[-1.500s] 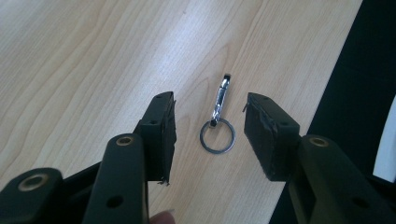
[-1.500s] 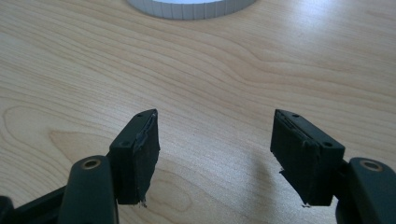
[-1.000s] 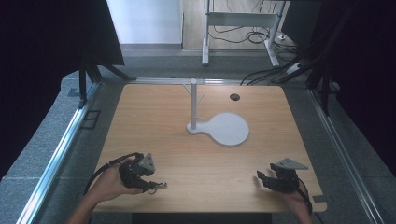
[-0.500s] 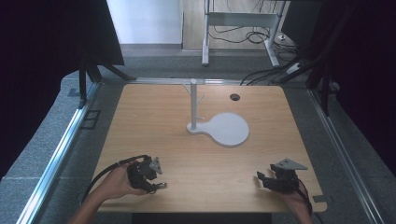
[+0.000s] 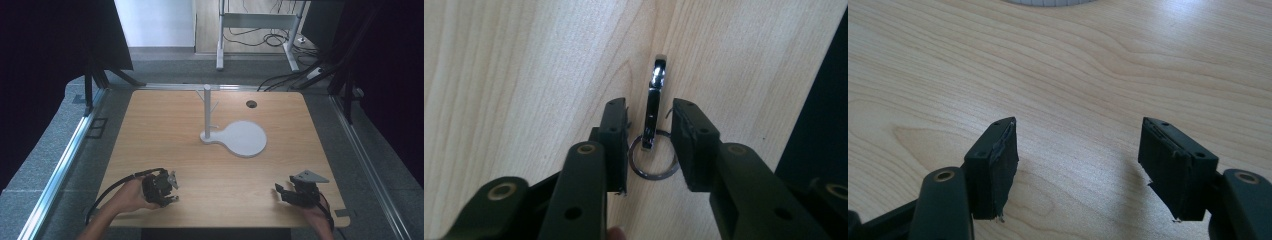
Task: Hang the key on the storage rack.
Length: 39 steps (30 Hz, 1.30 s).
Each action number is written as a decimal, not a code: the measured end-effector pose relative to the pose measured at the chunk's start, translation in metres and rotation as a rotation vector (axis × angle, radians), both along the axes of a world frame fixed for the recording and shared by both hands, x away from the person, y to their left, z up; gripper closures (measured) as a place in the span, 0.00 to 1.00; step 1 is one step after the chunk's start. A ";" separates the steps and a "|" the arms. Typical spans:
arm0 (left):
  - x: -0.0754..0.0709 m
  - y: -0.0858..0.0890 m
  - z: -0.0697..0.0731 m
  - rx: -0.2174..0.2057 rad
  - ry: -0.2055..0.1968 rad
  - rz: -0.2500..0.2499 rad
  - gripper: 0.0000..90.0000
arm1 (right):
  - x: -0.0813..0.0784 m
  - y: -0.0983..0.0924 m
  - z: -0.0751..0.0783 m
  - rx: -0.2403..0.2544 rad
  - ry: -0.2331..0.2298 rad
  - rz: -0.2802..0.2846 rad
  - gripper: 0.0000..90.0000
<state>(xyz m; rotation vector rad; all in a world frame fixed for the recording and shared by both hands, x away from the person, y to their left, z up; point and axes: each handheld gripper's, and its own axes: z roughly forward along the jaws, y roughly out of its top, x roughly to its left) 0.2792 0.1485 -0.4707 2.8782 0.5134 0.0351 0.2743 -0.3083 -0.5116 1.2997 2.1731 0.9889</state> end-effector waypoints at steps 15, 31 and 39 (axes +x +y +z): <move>-0.002 -0.001 -0.007 0.002 -0.009 -0.017 0.95 | -0.001 0.000 0.000 -0.009 0.002 -0.004 0.36; 0.003 0.017 0.014 -0.114 -0.048 0.043 0.95 | -0.001 0.002 -0.001 -0.021 0.007 -0.011 0.36; 0.006 0.025 0.035 -0.177 -0.077 0.056 0.95 | -0.002 0.001 -0.001 -0.018 0.009 -0.020 0.36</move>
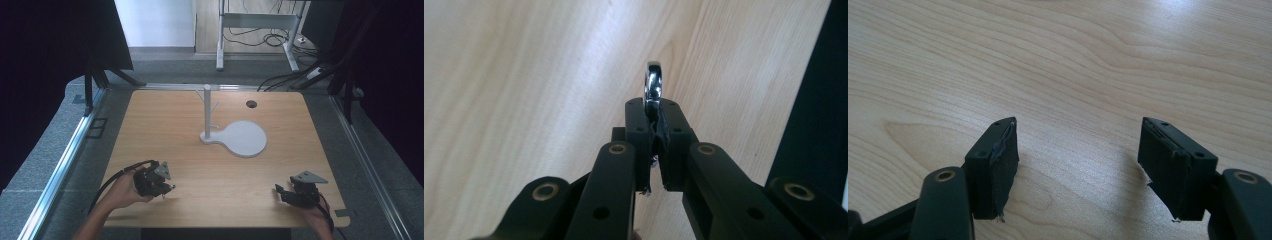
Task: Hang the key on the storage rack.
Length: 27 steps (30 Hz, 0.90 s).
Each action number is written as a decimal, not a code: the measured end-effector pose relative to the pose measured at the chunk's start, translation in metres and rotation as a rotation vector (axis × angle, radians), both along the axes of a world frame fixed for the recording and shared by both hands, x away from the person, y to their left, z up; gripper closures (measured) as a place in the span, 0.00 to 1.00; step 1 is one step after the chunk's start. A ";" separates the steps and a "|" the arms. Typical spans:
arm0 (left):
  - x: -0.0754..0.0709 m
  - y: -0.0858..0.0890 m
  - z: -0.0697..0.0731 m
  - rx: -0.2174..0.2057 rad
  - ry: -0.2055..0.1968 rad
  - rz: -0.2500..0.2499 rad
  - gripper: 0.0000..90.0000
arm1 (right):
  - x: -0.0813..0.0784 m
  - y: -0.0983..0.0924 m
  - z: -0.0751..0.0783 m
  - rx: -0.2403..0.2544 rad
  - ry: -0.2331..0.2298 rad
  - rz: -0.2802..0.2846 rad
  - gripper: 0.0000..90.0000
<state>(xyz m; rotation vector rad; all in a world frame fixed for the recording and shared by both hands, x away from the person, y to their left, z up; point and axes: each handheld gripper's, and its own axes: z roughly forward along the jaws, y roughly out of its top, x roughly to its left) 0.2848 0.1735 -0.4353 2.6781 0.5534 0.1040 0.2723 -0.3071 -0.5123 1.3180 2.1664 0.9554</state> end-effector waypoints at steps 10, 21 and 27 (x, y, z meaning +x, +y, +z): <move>0.005 0.003 0.022 -0.048 -0.045 0.037 0.95 | 0.000 0.000 -0.001 -0.001 0.011 0.003 0.37; 0.010 -0.004 0.034 -0.057 -0.067 0.050 0.95 | -0.001 0.001 -0.002 0.002 0.013 0.000 0.37; 0.015 -0.006 0.038 -0.050 -0.059 0.044 0.95 | 0.000 0.001 -0.002 0.001 0.015 0.002 0.37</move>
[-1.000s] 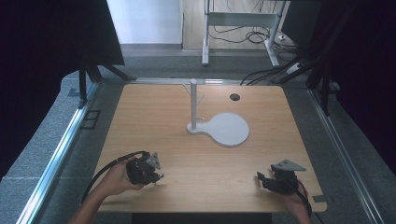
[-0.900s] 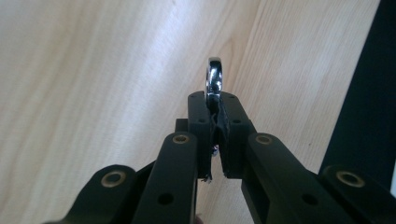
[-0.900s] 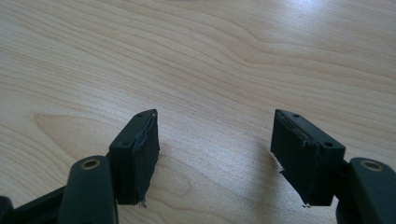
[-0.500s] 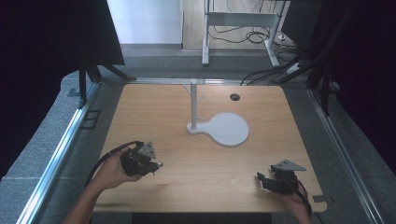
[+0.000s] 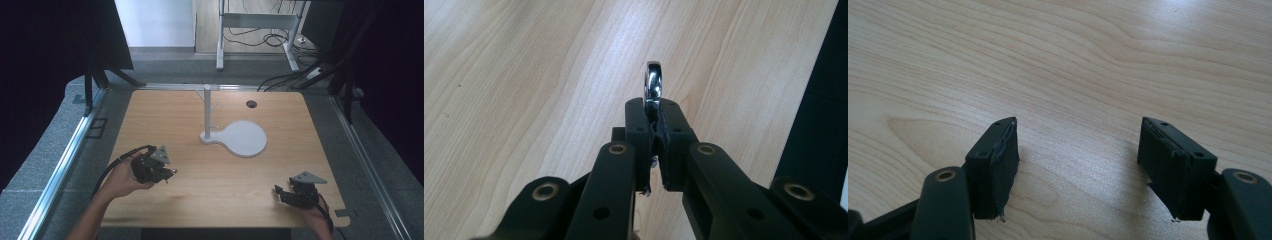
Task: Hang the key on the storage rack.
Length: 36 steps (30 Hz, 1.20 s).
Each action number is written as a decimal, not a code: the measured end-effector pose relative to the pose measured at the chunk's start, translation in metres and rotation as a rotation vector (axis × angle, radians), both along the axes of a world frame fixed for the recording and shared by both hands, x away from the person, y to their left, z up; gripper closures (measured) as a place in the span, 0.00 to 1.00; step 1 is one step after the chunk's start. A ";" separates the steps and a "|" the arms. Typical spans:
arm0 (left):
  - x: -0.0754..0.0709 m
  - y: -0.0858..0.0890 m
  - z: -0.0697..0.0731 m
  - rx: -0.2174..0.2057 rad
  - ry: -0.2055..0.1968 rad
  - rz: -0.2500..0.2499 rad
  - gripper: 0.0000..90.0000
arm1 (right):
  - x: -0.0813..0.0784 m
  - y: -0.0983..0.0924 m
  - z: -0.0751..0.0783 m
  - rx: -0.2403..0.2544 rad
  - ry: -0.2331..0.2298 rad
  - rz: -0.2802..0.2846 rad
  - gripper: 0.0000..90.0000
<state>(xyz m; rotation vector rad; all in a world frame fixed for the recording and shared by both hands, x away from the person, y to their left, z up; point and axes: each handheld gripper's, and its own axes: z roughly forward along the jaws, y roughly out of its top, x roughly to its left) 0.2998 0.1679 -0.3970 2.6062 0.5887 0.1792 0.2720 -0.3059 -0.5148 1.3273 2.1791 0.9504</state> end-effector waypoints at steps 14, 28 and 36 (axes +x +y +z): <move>0.015 -0.006 0.018 -0.005 -0.027 0.012 0.95 | 0.000 -0.002 0.001 0.008 -0.002 -0.009 0.37; 0.022 -0.017 0.047 -0.009 -0.079 0.001 0.95 | 0.000 -0.002 0.002 0.008 0.001 0.003 0.37; 0.031 -0.017 0.055 -0.014 -0.083 0.027 0.95 | 0.000 -0.002 0.001 0.008 0.004 0.006 0.37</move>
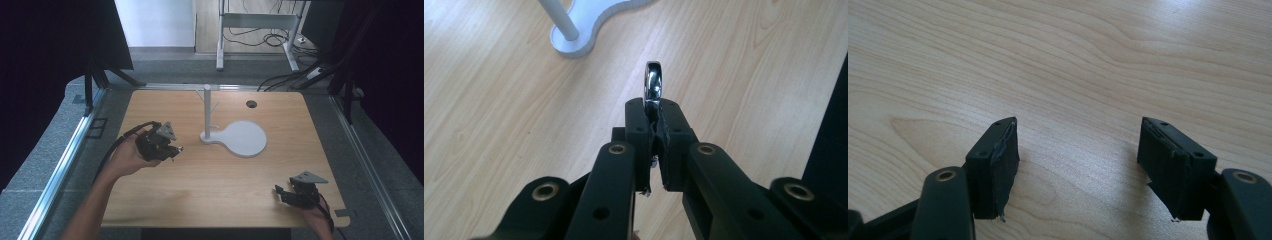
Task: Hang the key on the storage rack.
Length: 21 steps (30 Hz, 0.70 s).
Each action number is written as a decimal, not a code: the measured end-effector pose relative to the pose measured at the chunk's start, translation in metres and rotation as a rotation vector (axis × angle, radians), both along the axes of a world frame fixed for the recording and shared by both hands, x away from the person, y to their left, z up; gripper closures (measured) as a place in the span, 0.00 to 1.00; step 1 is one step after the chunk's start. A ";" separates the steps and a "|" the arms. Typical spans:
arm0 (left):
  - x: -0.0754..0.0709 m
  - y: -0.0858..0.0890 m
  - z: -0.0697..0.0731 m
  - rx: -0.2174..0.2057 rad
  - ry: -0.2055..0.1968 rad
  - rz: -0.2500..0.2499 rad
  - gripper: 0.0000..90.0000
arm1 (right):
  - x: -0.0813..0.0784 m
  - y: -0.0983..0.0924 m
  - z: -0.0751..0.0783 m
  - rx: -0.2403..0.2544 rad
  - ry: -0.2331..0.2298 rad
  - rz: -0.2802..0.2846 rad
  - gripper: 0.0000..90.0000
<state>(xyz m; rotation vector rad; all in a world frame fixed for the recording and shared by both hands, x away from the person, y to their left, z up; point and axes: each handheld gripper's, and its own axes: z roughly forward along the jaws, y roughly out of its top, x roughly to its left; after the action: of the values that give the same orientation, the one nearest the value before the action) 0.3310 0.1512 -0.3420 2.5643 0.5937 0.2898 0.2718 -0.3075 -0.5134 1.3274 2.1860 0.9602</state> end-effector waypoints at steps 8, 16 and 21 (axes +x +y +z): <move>0.011 -0.004 0.002 0.001 0.004 0.019 0.95 | 0.000 0.000 0.001 0.002 0.003 0.005 0.37; 0.021 -0.005 -0.001 -0.003 0.011 0.037 0.95 | 0.000 -0.001 0.001 0.000 -0.003 0.005 0.37; 0.031 -0.002 0.002 -0.031 0.008 0.068 0.95 | 0.000 0.001 0.000 0.000 -0.002 0.009 0.37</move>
<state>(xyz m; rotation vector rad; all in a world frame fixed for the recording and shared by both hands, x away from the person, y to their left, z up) 0.3621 0.1491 -0.3398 2.5208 0.6838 0.2912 0.2714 -0.3068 -0.5130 1.3168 2.1924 0.9642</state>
